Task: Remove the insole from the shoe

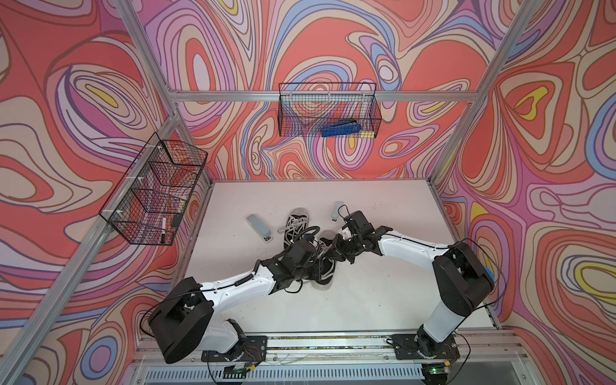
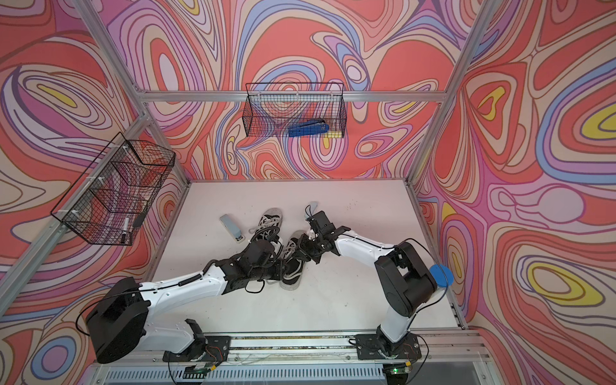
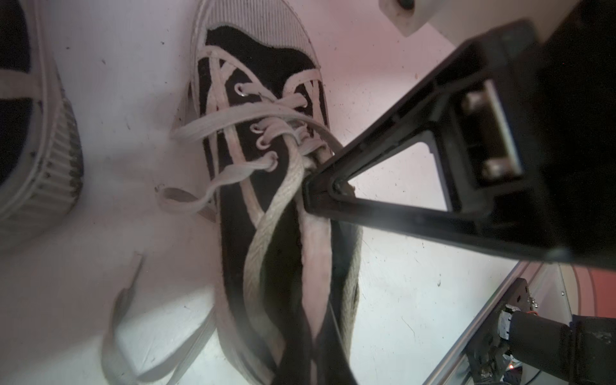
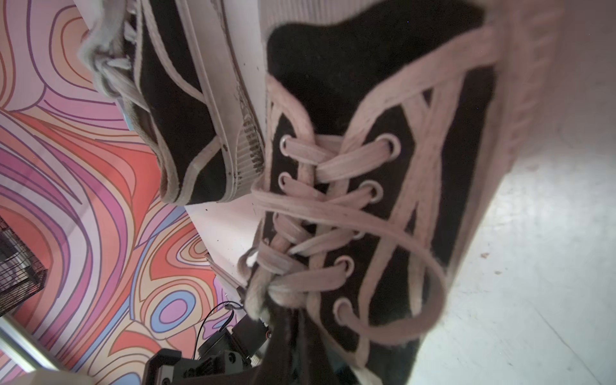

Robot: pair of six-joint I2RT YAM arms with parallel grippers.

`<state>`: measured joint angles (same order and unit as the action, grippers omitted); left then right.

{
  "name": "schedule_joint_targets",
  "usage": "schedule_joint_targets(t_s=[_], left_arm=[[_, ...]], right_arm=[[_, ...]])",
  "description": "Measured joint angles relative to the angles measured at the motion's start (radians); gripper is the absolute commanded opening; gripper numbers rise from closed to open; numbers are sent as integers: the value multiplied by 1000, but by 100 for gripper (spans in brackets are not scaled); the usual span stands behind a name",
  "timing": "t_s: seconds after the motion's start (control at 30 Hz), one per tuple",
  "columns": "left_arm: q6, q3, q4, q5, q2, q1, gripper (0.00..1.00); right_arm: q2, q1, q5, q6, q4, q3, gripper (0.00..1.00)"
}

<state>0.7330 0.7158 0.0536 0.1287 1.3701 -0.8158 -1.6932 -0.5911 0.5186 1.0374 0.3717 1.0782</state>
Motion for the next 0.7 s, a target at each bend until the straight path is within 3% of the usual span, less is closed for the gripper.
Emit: schedule_joint_targets(t_s=[0.2,0.33,0.53,0.7], left_arm=[[98,-10,-24,18,-2,13,0],[165,-30,-69,36,-2,13,0],[213,-36,-85,40,-3,13,0],[231,-36,-87,40,-8,13,0]], right_arm=[[172,-73,-251,-122,133,2,38],[143,-137,-330,-167,174,4,37],[33,-167,-395,-198,225,10,25],[23,-170,-420,-209,233,19,5]])
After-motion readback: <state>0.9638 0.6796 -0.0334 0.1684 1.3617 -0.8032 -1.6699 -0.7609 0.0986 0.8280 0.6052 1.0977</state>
